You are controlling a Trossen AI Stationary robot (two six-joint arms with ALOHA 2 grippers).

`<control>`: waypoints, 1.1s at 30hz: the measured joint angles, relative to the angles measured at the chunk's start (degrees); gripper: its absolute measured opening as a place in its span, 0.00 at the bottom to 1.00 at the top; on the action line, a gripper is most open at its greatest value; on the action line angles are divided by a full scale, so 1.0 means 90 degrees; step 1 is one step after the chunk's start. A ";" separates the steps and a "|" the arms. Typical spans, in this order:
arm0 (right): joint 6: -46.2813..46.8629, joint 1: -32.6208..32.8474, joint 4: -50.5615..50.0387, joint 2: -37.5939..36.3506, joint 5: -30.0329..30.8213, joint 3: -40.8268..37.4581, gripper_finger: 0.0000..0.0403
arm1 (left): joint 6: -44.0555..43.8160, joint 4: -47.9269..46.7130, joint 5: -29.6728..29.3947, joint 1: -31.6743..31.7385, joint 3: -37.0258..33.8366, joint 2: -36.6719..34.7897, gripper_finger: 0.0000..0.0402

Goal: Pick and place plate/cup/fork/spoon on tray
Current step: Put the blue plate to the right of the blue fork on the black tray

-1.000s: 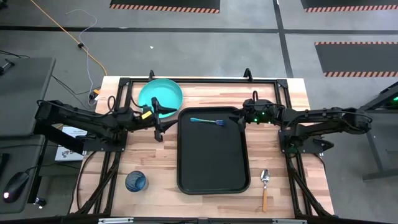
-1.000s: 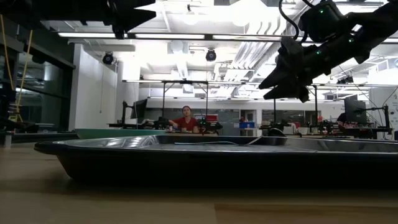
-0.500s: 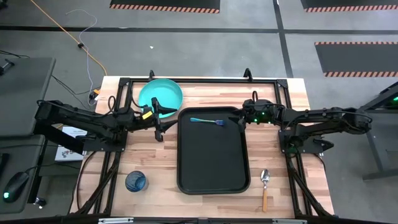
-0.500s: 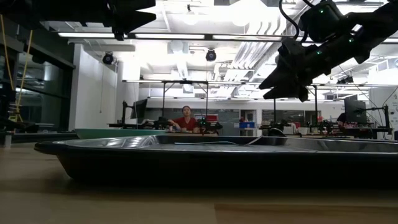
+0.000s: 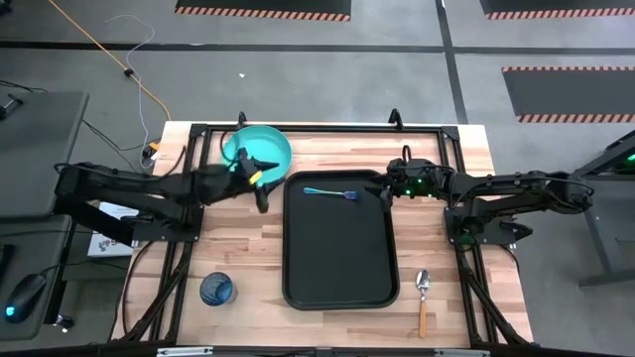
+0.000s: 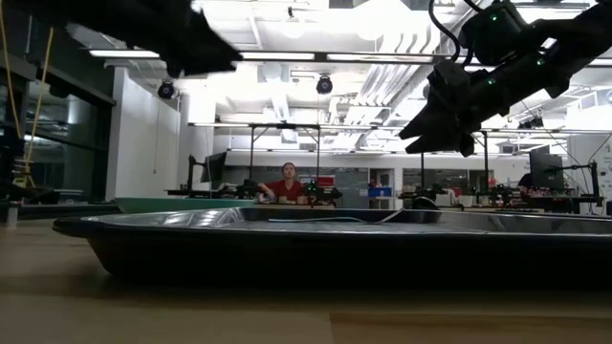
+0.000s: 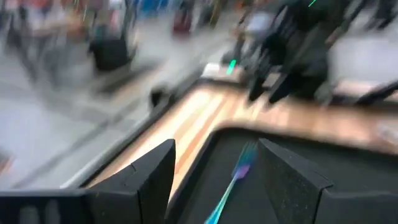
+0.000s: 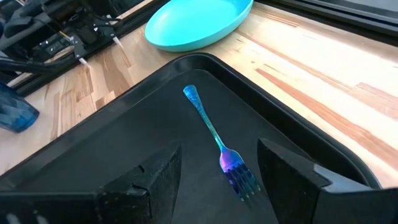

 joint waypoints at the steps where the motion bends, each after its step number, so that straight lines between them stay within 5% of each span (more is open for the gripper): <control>1: -0.0006 0.0000 0.0002 0.0000 0.0000 0.0000 0.50 | -0.0168 -0.0685 0.0013 0.0160 0.0250 0.0010 0.53; 6: -0.0006 0.0000 -0.0001 0.0000 0.0000 0.0000 0.50 | -0.0692 -0.3216 0.0060 0.0884 0.0967 0.0329 0.53; 11: 0.0103 0.0000 -0.0002 0.0000 0.0035 0.0000 0.50 | -0.1119 -0.4392 0.0745 0.1411 0.0941 0.0657 0.53; 22: 0.0268 0.0000 -0.0024 0.0000 0.0123 0.0000 0.50 | -0.0270 -0.4161 0.1998 0.1811 0.0648 0.1448 0.53; 33: 0.0256 -0.0001 -0.0024 0.0002 0.0377 0.0000 0.50 | 0.0110 -0.4141 0.2090 0.2249 0.0645 0.2372 0.53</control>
